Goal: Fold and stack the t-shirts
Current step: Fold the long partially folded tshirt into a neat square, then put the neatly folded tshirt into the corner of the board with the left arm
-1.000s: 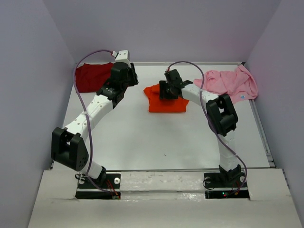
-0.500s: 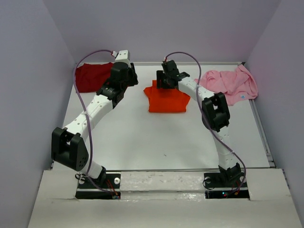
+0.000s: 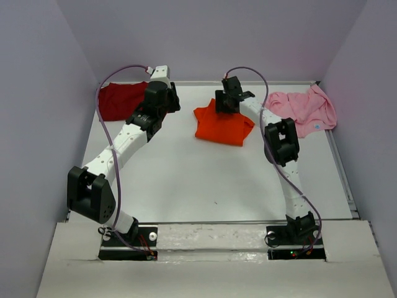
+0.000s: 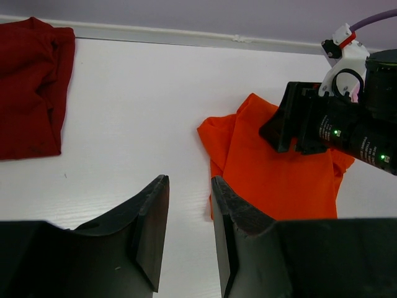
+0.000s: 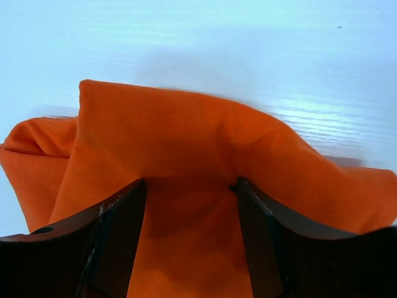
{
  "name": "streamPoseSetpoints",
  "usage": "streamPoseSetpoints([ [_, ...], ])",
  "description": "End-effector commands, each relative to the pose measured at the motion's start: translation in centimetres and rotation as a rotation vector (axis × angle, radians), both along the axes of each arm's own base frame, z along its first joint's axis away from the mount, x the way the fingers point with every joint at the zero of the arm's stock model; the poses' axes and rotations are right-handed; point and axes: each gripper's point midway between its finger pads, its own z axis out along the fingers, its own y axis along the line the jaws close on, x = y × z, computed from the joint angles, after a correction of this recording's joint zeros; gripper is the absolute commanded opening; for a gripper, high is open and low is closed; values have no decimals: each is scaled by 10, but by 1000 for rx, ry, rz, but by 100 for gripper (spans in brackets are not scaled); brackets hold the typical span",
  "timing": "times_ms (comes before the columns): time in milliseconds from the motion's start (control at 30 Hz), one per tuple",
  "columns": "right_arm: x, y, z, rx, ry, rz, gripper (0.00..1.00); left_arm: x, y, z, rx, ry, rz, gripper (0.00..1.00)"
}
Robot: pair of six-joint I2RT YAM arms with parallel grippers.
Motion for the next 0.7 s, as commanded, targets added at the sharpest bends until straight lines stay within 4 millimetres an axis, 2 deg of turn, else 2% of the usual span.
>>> streamPoseSetpoints([
  [0,13,-8,45,-22,-88,22,66,5,1,17,-6,-61,3,43],
  [33,11,-7,55,-18,-97,34,66,5,1,15,-7,-56,3,43],
  [67,9,-7,75,-4,-122,38,66,6,-1,15,-11,-54,0,43],
  [167,-2,-8,89,11,-112,45,66,8,-8,7,-25,-30,-27,43],
  [200,-12,-8,91,28,-94,49,66,8,-11,4,-30,-22,-35,43],
  [267,-25,-8,86,44,-59,57,65,10,-13,-3,-33,-2,-38,43],
  [367,-55,-3,65,23,13,104,65,11,-17,-11,-46,21,-48,43],
  [400,-84,2,52,-121,20,158,66,11,-22,-18,-57,41,-69,43],
  [433,-84,2,52,-122,20,159,66,11,-23,-18,-57,42,-69,43],
  [500,-99,-3,50,-247,2,195,66,13,-23,-19,-82,51,-76,43],
  [533,-111,10,50,-285,-9,235,66,13,-23,-20,-88,57,-76,43],
  [567,-113,8,56,-364,-48,244,67,14,-23,-21,-101,64,-76,44],
  [633,-131,7,53,-458,-67,291,73,14,-21,-21,-114,76,-70,75],
  [667,-138,12,53,-495,-88,329,75,14,-22,-21,-122,80,-75,82],
])
